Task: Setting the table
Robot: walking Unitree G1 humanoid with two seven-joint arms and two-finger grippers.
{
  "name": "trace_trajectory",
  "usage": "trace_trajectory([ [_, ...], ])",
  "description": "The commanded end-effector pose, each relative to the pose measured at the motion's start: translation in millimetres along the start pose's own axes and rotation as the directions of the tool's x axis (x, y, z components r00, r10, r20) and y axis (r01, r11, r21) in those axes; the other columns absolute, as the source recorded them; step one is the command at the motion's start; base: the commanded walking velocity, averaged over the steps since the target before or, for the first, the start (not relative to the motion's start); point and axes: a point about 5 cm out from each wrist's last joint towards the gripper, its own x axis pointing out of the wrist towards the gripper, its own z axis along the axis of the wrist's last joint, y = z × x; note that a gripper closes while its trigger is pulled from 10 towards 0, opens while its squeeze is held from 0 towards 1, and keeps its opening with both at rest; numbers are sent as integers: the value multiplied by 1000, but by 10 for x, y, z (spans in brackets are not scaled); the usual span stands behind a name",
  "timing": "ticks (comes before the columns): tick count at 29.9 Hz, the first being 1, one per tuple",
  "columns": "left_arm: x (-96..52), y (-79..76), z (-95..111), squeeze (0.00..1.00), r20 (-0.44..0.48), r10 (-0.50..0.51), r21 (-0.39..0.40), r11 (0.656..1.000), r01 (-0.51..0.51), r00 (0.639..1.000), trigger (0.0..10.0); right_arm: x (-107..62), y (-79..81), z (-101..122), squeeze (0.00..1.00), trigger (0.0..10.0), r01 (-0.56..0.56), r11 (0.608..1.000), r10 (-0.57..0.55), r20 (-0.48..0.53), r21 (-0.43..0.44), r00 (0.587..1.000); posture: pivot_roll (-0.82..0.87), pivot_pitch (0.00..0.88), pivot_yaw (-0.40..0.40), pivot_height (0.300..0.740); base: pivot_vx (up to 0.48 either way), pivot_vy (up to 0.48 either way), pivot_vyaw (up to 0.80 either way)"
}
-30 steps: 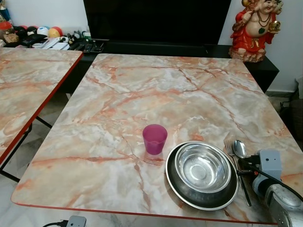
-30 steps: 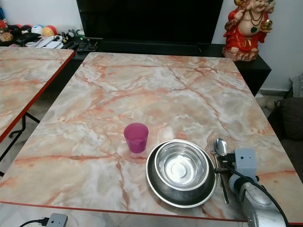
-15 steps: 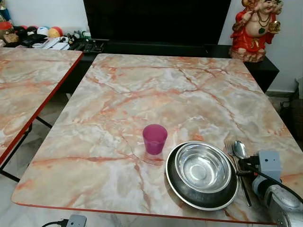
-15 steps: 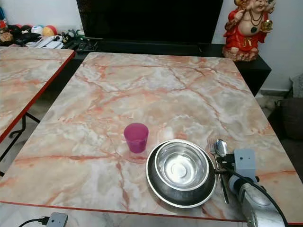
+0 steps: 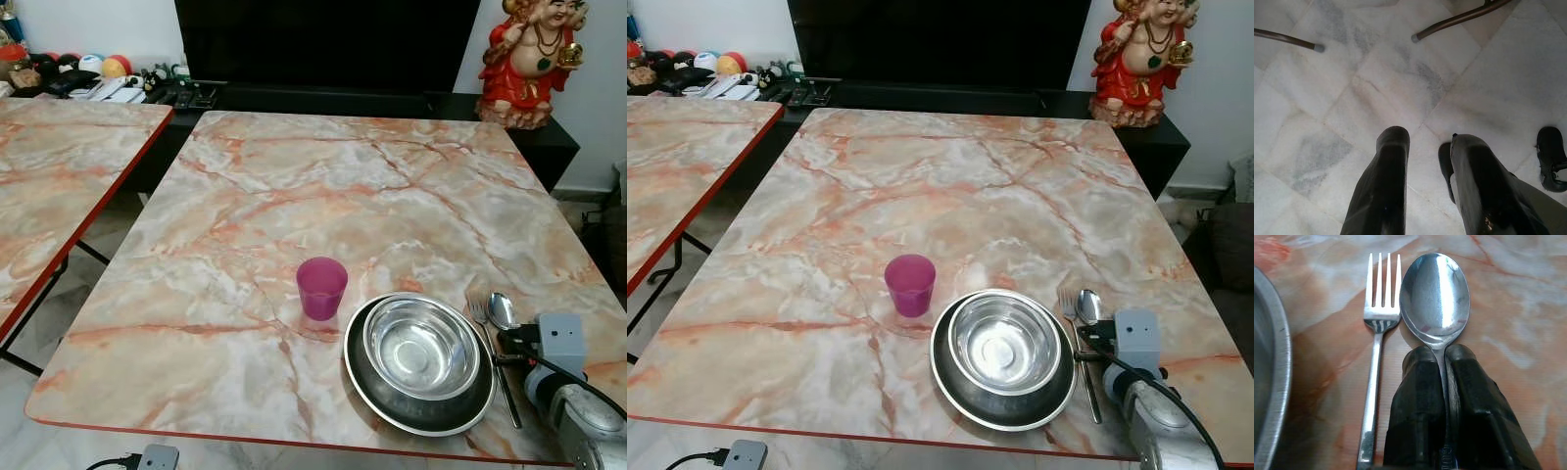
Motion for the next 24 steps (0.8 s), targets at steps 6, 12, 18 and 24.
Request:
trace_trajectory([
  [6, -19, -5, -87, 0, -39, -5, 6, 1000, 5, 999, 10000, -46, -99, 49, 0, 10000, 37, 999, -37, 17, -5, 999, -115, 120, 10, 740, 0, 0, 0],
  [12, -18, -11, -88, 0, -39, -6, 6, 1000, 6, 999, 10000, -39, -92, 44, 0, 10000, 37, 999, -37, 15, -5, 999, -116, 119, 9, 740, 0, 0, 0],
  [18, -17, -14, -85, 0, -38, -7, 5, 1000, 7, 999, 10000, -27, -40, 22, 0, 10000, 23, 1000, -23, 9, -1, 1000, -115, 119, 9, 740, 0, 0, 0],
  [24, -17, -15, -85, 0, -38, -6, 4, 1000, 6, 999, 10000, -4, -29, -38, 0, 10000, 22, 1000, -22, -10, 5, 1000, -113, 120, 8, 740, 0, 0, 0],
])
